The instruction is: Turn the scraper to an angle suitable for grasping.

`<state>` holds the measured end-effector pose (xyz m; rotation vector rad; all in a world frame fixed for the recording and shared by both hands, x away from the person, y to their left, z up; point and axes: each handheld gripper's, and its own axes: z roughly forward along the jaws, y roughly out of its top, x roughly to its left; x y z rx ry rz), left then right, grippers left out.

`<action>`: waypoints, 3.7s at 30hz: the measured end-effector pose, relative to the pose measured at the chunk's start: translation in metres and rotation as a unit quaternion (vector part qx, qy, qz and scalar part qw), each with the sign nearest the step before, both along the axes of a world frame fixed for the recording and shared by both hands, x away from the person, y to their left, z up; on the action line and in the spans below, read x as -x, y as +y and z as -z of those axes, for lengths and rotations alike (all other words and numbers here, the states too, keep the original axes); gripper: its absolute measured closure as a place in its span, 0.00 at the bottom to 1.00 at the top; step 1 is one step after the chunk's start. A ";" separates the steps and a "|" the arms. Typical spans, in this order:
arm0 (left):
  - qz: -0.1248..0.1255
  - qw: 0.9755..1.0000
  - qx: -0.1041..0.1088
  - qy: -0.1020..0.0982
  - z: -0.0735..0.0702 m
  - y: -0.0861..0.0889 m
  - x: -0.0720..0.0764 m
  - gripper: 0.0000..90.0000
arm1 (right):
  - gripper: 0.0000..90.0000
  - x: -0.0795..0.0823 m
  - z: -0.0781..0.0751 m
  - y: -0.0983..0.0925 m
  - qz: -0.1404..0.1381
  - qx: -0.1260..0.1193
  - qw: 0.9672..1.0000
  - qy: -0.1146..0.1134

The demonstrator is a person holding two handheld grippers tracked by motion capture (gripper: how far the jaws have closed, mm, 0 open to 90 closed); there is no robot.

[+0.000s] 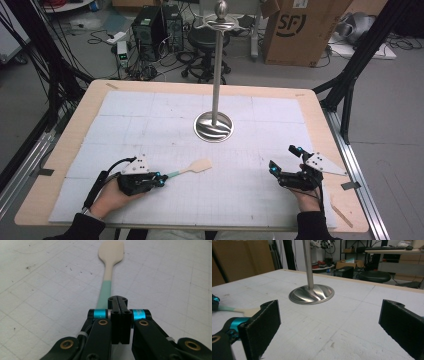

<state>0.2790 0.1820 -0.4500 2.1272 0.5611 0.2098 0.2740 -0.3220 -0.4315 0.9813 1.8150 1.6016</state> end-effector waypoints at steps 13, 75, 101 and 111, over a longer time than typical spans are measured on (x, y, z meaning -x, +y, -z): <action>-0.009 1.000 -0.017 0.011 -0.003 -0.002 -0.003 1.00 | 0.03 0.000 0.000 -0.001 0.001 0.000 1.000 -0.002; -0.057 0.993 -0.076 0.069 -0.015 -0.076 -0.065 1.00 | 0.03 -0.001 0.001 -0.006 0.008 -0.003 1.000 -0.001; 0.019 0.993 -0.065 0.096 -0.014 -0.031 -0.006 1.00 | 0.03 0.001 0.002 -0.006 0.008 -0.004 1.000 0.003; 0.006 0.995 -0.057 0.082 -0.016 -0.011 0.000 1.00 | 0.03 0.001 0.002 -0.006 0.005 -0.001 1.000 0.002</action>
